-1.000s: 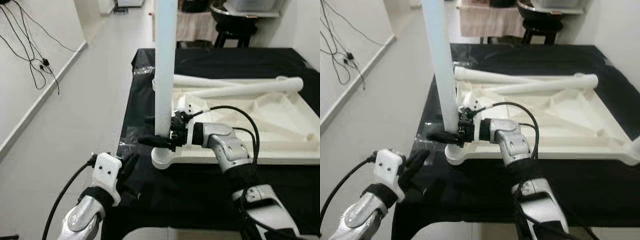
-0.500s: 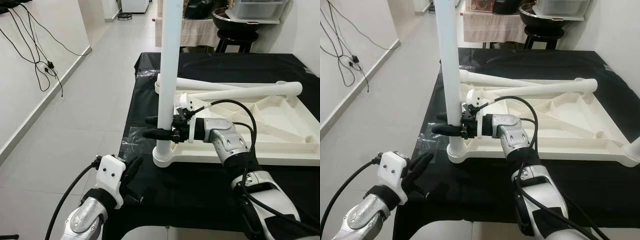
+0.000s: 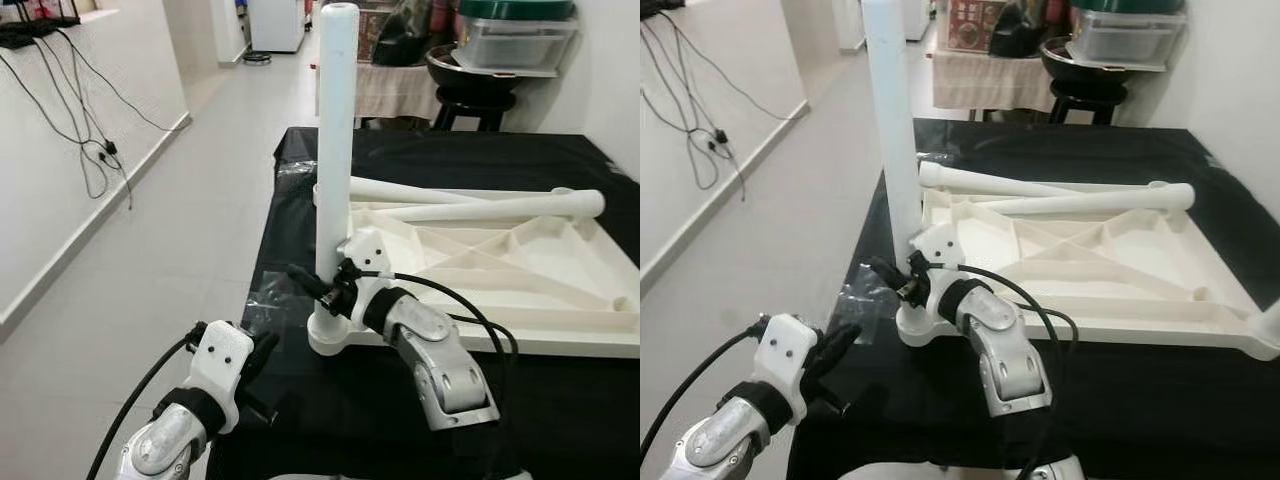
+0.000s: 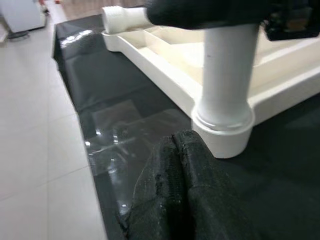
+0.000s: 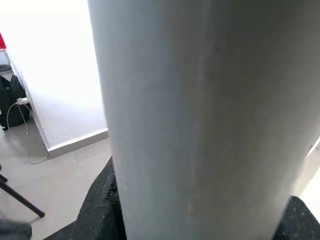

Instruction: Building children table

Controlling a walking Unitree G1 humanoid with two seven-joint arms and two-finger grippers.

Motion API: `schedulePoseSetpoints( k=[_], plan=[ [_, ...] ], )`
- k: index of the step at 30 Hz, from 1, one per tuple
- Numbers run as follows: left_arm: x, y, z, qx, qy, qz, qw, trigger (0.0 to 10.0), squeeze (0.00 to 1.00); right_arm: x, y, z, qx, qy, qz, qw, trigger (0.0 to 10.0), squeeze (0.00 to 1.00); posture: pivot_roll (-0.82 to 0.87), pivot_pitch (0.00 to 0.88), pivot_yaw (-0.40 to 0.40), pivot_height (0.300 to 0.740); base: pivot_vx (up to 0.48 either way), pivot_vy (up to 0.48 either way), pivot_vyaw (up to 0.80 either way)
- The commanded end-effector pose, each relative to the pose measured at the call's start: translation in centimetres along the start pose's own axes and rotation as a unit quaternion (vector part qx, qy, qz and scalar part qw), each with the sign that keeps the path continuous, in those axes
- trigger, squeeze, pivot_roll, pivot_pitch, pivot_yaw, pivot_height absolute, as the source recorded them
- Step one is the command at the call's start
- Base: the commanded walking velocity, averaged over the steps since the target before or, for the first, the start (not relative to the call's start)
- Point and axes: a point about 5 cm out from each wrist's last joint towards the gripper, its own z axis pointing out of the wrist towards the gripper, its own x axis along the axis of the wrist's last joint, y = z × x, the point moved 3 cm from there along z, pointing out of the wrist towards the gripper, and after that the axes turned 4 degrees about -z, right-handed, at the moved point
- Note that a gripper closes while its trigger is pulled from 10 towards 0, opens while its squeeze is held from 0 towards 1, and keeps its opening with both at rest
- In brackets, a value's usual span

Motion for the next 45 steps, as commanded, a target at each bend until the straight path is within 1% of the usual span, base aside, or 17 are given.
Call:
schedulePoseSetpoints(
  k=[1, 5, 6, 7, 11, 12, 15, 16, 22, 24, 27, 28, 30, 31, 41, 43, 45],
  plan=[
    [-0.1, -0.3, -0.3, 0.011, -0.004, 0.003, 1.0, 10.0, 0.0, -4.6, 0.1, -0.9, -0.011, -0.102, 0.022, 0.994, 0.0, 0.0, 0.05, 0.078, -0.039, 0.74, 0.0, 0.0, 0.0],
    [0.2, -0.2, -0.4, 0.013, -0.001, 0.009, 1.0, 10.0, 0.0, -4.4, 0.5, -1.0, -0.031, -0.098, 0.027, 0.994, 0.0, 0.0, 0.05, 0.079, -0.033, 0.74, 0.0, 0.0, 0.0],
    [0.2, -0.2, -0.4, 0.013, -0.001, 0.011, 1.0, 10.0, 0.0, -4.2, 0.5, -1.2, -0.043, -0.098, 0.03, 0.994, 10.0, 0.0, 0.05, 0.079, -0.033, 0.74, 0.0, 0.0, 0.0],
    [0.2, -0.3, -0.3, 0.015, -0.003, 0.012, 1.0, 10.0, 0.0, -3.7, 0.4, -1.4, -0.054, -0.089, 0.06, 0.993, 10.0, 1.0, 0.04, 0.079, -0.032, 0.74, 0.0, 0.0, 0.0],
    [0.0, -0.3, -0.2, 0.016, -0.006, 0.012, 1.0, 10.0, 0.0, -2.9, -0.3, -1.1, -0.018, -0.067, 0.09, 0.994, 10.0, 1.0, 0.04, 0.077, -0.031, 0.74, 0.0, 0.0, 0.0],
    [0.0, -0.1, 0.0, 0.013, -0.007, 0.014, 1.0, 10.0, 0.0, -1.1, -0.8, -0.7, 0.049, -0.018, 0.089, 0.995, 10.0, 1.0, 0.04, 0.072, -0.027, 0.74, 0.0, 0.0, 0.0],
    [0.0, 0.1, 0.1, 0.006, -0.005, 0.013, 1.0, 10.0, 0.0, 0.5, -0.1, -0.3, 0.093, 0.026, 0.078, 0.992, 10.0, 1.0, 0.04, 0.072, -0.027, 0.74, 0.0, 0.0, 0.0],
    [-0.1, 0.2, 0.1, 0.002, -0.005, 0.013, 1.0, 10.0, 0.0, 1.0, 0.5, -0.2, 0.123, 0.041, 0.072, 0.989, 10.0, 0.0, 0.04, 0.066, -0.026, 0.74, 0.0, 0.0, 0.0],
    [-0.1, 0.7, 0.4, -0.008, -0.001, 0.007, 1.0, 10.0, 0.0, 2.2, 2.0, 0.2, 0.224, 0.053, 0.021, 0.973, 10.0, 0.0, 0.05, 0.061, -0.027, 0.74, 0.0, 0.0, 0.0],
    [-0.2, 0.8, 0.5, -0.013, -0.001, 0.004, 1.0, 10.0, 0.0, 1.5, 2.2, 0.7, 0.272, 0.021, -0.038, 0.961, 10.0, 0.0, 0.05, 0.057, -0.029, 0.74, 0.0, 0.0, 0.0],
    [-0.2, 1.0, 0.6, -0.02, -0.005, 0.014, 1.0, 10.0, 0.0, 1.9, 2.6, 1.5, 0.269, 0.027, -0.021, 0.963, 10.0, 0.0, 0.05, 0.056, -0.031, 0.74, 0.0, 0.0, 0.0],
    [-0.3, 1.1, 0.6, -0.023, -0.006, 0.016, 1.0, 10.0, 0.0, 2.3, 2.7, 2.0, 0.27, 0.032, -0.011, 0.962, 5.0, 0.0, 0.06, 0.053, -0.03, 0.74, 0.0, 0.0, 0.0],
    [-0.3, 1.1, 0.6, -0.023, -0.006, 0.016, 1.0, 10.0, 0.0, 2.3, 2.7, 2.0, 0.27, 0.032, -0.011, 0.962, 5.0, 0.0, 0.06, 0.053, -0.03, 0.74, 0.0, 0.0, 0.0],
    [-0.3, 1.2, 0.5, -0.024, -0.006, 0.017, 1.0, 10.0, 0.0, 2.5, 2.7, 2.2, 0.275, 0.035, -0.005, 0.961, 0.3, 0.0, 0.07, 0.053, -0.03, 0.74, 0.0, 0.0, 0.0],
    [-0.4, 1.4, 0.5, -0.029, -0.006, 0.014, 0.999, 10.0, 0.0, 1.3, 3.3, 1.2, 0.312, 0.037, 0.006, 0.949, 0.0, 0.0, 0.06, 0.06, -0.024, 0.74, 0.0, 0.0, 0.0],
    [-0.4, 1.4, 0.5, -0.03, -0.006, 0.014, 0.999, 10.0, 0.0, 0.4, 3.6, 0.7, 0.291, 0.027, -0.004, 0.956, 0.0, 0.0, 0.06, 0.064, -0.028, 0.74, 0.0, 0.0, 0.0],
    [-0.4, 1.5, 0.3, -0.03, -0.006, 0.014, 0.999, 10.0, 0.0, -1.4, 3.4, 0.4, 0.233, -0.009, -0.009, 0.972, 0.0, 0.0, 0.06, 0.071, -0.045, 0.74, 0.0, 0.0, 0.0]
  ],
)
